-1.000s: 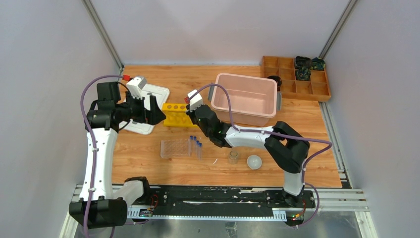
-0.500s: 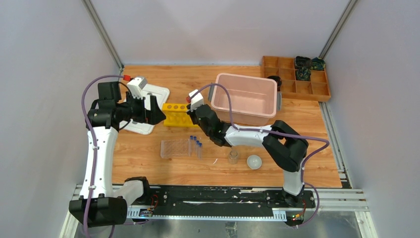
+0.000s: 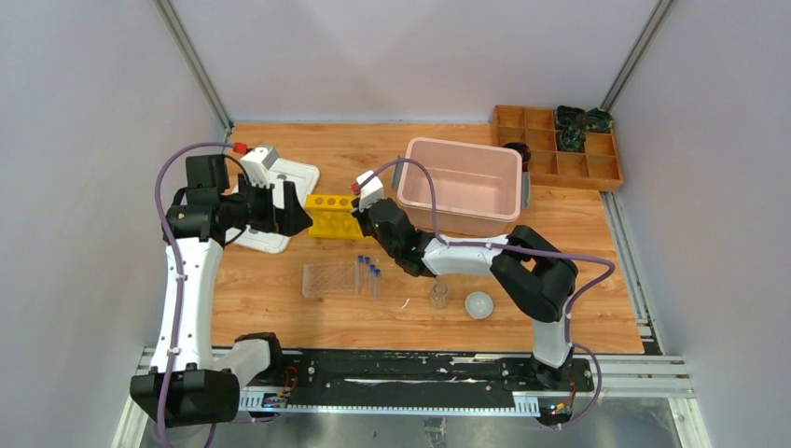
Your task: Organize the chemistry lab equipment
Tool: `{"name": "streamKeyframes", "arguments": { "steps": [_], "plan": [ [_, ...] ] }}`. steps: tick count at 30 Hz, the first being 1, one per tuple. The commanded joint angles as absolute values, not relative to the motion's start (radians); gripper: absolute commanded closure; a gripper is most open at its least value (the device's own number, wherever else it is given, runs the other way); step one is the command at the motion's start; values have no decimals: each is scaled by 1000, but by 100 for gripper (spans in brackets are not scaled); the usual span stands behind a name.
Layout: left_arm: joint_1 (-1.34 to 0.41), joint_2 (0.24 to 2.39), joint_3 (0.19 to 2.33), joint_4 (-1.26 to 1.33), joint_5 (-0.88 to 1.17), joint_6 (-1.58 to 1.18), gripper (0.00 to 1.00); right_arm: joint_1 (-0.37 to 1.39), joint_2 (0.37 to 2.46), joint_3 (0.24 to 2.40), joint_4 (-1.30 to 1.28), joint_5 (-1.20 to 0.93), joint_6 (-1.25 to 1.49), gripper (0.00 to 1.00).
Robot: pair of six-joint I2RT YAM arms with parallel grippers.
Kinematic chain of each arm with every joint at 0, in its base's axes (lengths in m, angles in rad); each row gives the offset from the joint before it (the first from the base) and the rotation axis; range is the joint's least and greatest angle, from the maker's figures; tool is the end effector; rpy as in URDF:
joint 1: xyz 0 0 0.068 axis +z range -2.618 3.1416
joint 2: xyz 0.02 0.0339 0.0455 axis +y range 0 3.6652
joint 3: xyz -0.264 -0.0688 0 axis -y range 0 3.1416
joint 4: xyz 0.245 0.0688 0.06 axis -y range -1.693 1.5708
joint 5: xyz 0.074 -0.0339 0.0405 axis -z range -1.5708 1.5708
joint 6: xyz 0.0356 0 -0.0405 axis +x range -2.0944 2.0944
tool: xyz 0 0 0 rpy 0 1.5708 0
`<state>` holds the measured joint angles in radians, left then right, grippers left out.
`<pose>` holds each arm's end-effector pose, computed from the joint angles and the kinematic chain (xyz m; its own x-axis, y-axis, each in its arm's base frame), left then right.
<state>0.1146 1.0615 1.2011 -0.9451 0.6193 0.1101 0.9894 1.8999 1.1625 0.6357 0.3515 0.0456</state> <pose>0.1980 0.0020 0.3632 -0.6784 0.0120 -0.7346 0.3832 0.8588 -0.3400 0.2485 0.3559 0.2321 -0.0829 -0.0482 -0.9954 -0.5933 0.8049 0.0104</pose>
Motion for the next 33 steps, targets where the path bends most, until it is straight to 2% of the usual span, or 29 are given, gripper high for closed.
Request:
{"name": "streamKeyframes", "arguments": {
  "steps": [1,23,33],
  "plan": [
    [115,1052,1194,-937,616,129,0,976,1920,1133,683,358,63,100],
    [115,1042,1198,-937,606,129,0,970,1820,1091,805,399,6,100],
    [115,1046,1195,-937,604,130,0,960,1841,1102,814,389,26,100]
  ]
}}
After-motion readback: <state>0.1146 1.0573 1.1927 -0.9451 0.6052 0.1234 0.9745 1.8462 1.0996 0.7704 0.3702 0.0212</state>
